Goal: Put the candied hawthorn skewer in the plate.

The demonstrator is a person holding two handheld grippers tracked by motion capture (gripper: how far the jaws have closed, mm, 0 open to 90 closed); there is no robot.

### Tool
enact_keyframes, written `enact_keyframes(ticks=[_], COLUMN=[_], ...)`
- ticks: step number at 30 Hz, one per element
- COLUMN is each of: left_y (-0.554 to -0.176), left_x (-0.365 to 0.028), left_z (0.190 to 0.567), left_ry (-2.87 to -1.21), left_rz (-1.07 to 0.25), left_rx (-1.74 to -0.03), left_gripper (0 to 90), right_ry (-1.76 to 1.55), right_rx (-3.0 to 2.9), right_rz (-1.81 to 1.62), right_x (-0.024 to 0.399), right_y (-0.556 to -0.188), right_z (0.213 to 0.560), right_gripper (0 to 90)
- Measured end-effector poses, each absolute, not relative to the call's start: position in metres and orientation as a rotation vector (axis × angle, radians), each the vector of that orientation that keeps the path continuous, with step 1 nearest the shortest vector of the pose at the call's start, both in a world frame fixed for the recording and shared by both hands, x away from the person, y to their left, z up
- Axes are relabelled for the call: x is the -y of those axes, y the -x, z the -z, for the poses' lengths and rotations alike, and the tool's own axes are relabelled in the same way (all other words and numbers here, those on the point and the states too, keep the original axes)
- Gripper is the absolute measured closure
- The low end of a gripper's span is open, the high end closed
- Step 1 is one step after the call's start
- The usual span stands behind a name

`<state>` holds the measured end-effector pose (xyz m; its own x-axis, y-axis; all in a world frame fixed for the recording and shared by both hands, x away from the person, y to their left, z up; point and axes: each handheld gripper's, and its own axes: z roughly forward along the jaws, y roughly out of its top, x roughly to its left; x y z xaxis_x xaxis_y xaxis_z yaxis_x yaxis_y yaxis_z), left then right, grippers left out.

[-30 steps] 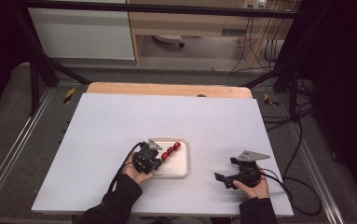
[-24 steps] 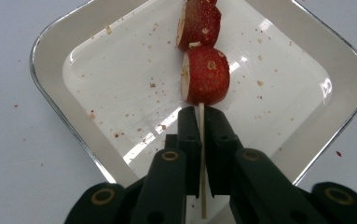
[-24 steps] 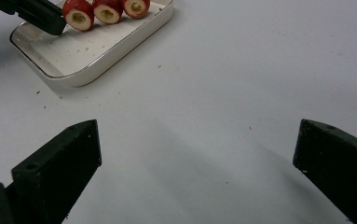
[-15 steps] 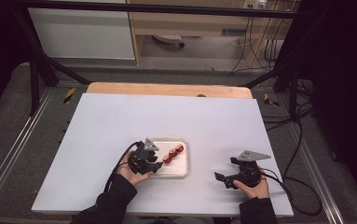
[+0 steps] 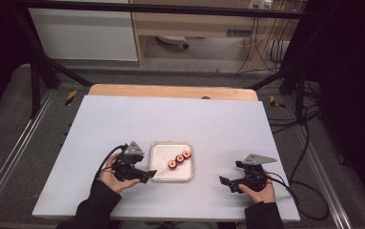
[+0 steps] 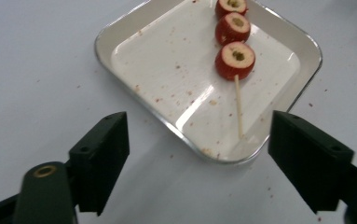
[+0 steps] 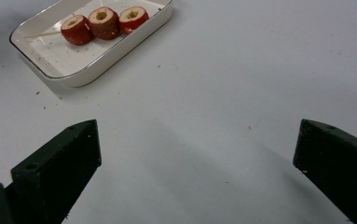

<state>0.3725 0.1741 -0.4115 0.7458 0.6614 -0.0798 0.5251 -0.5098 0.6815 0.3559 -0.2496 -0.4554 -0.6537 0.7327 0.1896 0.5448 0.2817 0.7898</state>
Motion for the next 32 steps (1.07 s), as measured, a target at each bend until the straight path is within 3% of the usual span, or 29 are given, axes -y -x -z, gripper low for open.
enact_keyframes(ticks=[10,20,32], left_y=[-0.362,-0.349,-0.347], left_x=[-0.224,-0.264,-0.276], left_z=[0.427,0.447,0.455], left_ry=[-2.171,-2.089,-2.086], left_rz=[-0.304,-0.300,-0.313], left_rx=[-0.955,-1.009,-1.007], left_gripper=[6.5,6.4,6.4], right_ry=[-1.191,-1.195,-1.203], right_rx=[-2.344,-2.361,-2.376], right_rz=[-1.304,-1.291,-1.267], right_x=[0.249,0.248,0.248], right_y=[-0.356,-0.355,-0.354], right_z=[0.456,0.458,0.458], right_gripper=[0.8,0.6,0.6])
